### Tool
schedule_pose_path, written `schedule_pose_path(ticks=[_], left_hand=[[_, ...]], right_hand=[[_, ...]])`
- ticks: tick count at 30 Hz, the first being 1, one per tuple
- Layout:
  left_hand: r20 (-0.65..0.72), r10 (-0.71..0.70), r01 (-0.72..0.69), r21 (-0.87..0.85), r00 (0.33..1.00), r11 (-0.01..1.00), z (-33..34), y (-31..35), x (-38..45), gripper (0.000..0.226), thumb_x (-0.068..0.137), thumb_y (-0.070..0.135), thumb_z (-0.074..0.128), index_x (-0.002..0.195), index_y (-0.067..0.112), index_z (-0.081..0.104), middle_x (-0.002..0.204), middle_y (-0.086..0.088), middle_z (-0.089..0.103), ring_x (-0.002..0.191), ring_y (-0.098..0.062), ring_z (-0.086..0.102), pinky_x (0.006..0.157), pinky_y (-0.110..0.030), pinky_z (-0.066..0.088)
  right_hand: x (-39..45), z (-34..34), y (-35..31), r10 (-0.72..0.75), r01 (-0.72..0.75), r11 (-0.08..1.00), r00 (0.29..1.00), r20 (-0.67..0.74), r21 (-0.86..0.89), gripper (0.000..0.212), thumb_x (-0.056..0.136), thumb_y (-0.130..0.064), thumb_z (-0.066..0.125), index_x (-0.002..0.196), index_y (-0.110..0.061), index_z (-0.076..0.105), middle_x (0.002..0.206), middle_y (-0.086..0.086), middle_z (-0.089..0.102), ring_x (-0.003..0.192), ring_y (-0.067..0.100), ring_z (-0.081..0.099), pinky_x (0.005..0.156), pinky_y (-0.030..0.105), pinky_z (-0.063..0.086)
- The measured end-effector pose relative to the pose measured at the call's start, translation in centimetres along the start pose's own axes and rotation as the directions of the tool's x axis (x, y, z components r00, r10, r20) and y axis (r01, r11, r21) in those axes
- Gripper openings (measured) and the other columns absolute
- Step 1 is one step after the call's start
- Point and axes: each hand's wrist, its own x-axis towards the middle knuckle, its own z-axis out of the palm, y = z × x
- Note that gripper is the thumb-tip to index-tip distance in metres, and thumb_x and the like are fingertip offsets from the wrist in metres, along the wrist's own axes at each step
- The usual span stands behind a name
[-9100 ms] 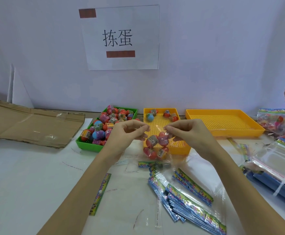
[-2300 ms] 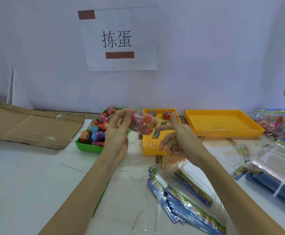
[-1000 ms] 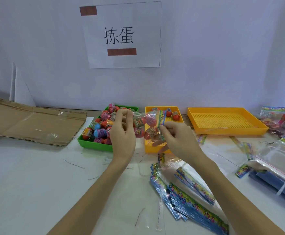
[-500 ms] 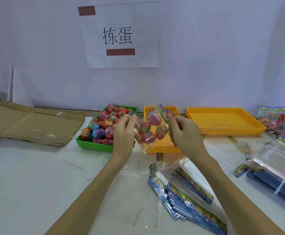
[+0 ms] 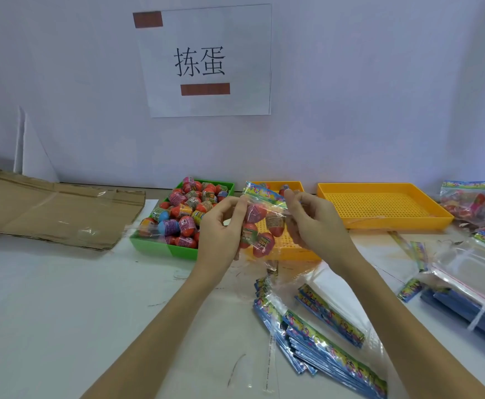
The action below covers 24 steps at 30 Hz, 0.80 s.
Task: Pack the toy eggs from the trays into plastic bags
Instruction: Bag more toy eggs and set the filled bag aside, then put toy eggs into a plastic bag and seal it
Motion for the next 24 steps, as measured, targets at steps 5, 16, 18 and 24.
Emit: schedule_pose_path(ticks=[5, 16, 18, 24], left_hand=[[-0.012, 0.014, -0.014, -0.005, 1.0, 1.0, -0.1, -0.2, 0.2, 0.034, 0.108, 0.043, 0.049, 0.101, 0.019, 0.072, 0.067, 0.0, 0.063, 0.048, -0.012, 0.057, 0.041, -0.02, 0.042], [0.147, 0.166, -0.195, 0.212, 0.975, 0.958, 0.3, -0.2, -0.4, 0.008, 0.104, 0.025, 0.063, 0.102, 0.02, 0.069, 0.091, 0.01, 0.067, 0.076, -0.01, 0.065, 0.061, -0.024, 0.051], [0.385, 0.283, -0.41, 0.302, 0.878, 0.86, 1.4, -0.2, -1.6, 0.012, 0.102, 0.021, 0.066, 0.111, 0.016, 0.072, 0.106, 0.008, 0.069, 0.099, -0.008, 0.062, 0.079, -0.023, 0.052], [0.855, 0.249, -0.778, 0.245, 0.455, 0.579, 4.2, 0.3, -4.8, 0.039, 0.112, 0.042, 0.04, 0.147, 0.04, 0.056, 0.16, 0.007, 0.047, 0.153, -0.013, 0.03, 0.125, -0.035, 0.016]], right_hand=[[-0.7, -0.4, -0.4, 0.2, -0.217, 0.976, 0.917, 0.346, 0.01, 0.048, 0.089, -0.057, 0.07, 0.113, -0.015, 0.072, 0.083, 0.009, 0.074, 0.057, 0.021, 0.062, 0.042, 0.023, 0.041], [0.7, -3.5, -0.7, 0.33, -0.205, 0.521, 0.943, 0.025, 0.828, 0.052, 0.092, -0.024, 0.071, 0.137, -0.005, 0.054, 0.116, 0.015, 0.075, 0.104, 0.023, 0.076, 0.067, 0.021, 0.062], [0.7, -3.3, -0.6, 0.352, -0.249, 0.556, 0.935, 0.047, 0.793, 0.031, 0.098, -0.022, 0.067, 0.124, -0.005, 0.066, 0.101, 0.006, 0.079, 0.085, 0.016, 0.076, 0.055, 0.018, 0.055], [0.8, -3.6, -0.4, 0.401, -0.296, 0.484, 0.912, 0.092, 0.824, 0.016, 0.102, -0.017, 0.059, 0.106, -0.005, 0.068, 0.075, 0.002, 0.063, 0.056, 0.011, 0.055, 0.044, 0.017, 0.043]])
